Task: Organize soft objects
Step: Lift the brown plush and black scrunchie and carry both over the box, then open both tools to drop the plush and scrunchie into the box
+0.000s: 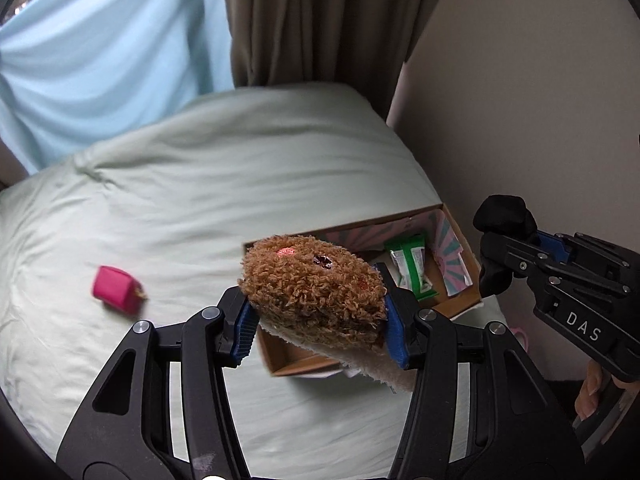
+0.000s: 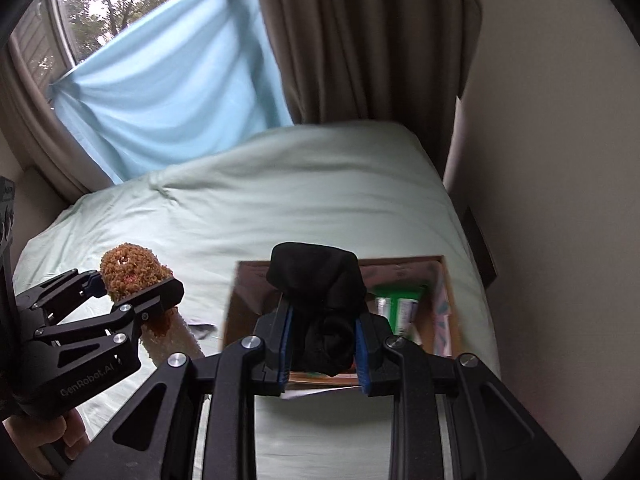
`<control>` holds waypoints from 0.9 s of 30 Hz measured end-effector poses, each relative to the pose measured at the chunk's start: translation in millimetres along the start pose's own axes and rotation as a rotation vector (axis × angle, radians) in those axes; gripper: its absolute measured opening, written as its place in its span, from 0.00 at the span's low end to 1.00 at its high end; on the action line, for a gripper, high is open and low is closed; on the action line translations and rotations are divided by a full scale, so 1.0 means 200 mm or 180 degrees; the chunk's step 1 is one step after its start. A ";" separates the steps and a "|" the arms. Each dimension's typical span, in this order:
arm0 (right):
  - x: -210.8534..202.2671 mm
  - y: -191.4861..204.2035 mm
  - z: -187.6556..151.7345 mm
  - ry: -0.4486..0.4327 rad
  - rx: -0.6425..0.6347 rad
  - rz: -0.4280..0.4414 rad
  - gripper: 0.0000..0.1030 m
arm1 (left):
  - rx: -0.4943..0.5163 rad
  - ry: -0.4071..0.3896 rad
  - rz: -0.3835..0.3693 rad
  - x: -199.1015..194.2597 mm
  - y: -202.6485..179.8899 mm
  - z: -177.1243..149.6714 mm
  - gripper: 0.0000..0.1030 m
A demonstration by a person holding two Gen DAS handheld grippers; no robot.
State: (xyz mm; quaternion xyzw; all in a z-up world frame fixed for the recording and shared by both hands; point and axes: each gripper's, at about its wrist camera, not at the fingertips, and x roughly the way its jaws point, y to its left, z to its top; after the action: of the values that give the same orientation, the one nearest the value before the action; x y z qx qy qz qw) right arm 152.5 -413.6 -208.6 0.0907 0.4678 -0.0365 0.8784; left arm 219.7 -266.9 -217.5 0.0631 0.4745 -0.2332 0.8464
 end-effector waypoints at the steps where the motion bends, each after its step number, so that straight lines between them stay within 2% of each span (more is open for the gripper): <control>1: 0.05 -0.05 0.01 0.0065 0.0045 0.0003 0.23 | -0.0025 0.0058 -0.0009 0.06 -0.02 0.02 0.47; 7: 0.34 -0.26 0.03 0.0393 0.0264 0.0028 0.23 | 0.0013 0.0339 0.0006 0.38 -0.14 0.07 0.47; 13: 0.60 -0.42 0.02 0.0697 0.0387 0.0023 0.23 | 0.0095 0.0667 0.0027 0.69 -0.18 0.04 0.47; 19: 0.78 -0.51 0.01 0.0878 0.0441 0.0038 0.23 | 0.0166 0.0882 0.0033 0.88 -0.18 0.02 0.47; 20: 0.80 -0.52 0.01 0.0899 0.0462 0.0055 0.23 | 0.0190 0.0878 0.0028 0.90 -0.19 0.02 0.49; 22: 0.82 -0.53 0.01 0.0934 0.0499 0.0086 0.23 | 0.0311 0.0767 0.0088 0.89 -0.21 0.02 0.65; 23: 0.84 -0.53 0.02 0.0960 0.0513 0.0107 0.28 | 0.0393 0.0757 0.0172 0.89 -0.23 0.02 0.90; 24: 0.85 -0.54 0.02 0.0974 0.0515 0.0117 0.37 | 0.0480 0.0761 0.0253 0.88 -0.24 0.02 1.00; 26: 0.85 -0.54 0.03 0.0953 0.0529 0.0131 0.94 | 0.0535 0.0773 0.0247 0.88 -0.25 0.00 1.00; 27: 0.85 -0.54 0.03 0.0939 0.0529 0.0163 1.00 | 0.0528 0.0814 0.0219 0.89 -0.25 -0.01 1.00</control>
State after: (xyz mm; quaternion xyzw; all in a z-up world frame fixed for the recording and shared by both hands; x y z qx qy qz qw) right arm 235.5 -517.6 -359.9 0.1793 0.5846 -0.0389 0.7903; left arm 274.5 -370.3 -361.1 0.1783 0.5551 -0.2325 0.7785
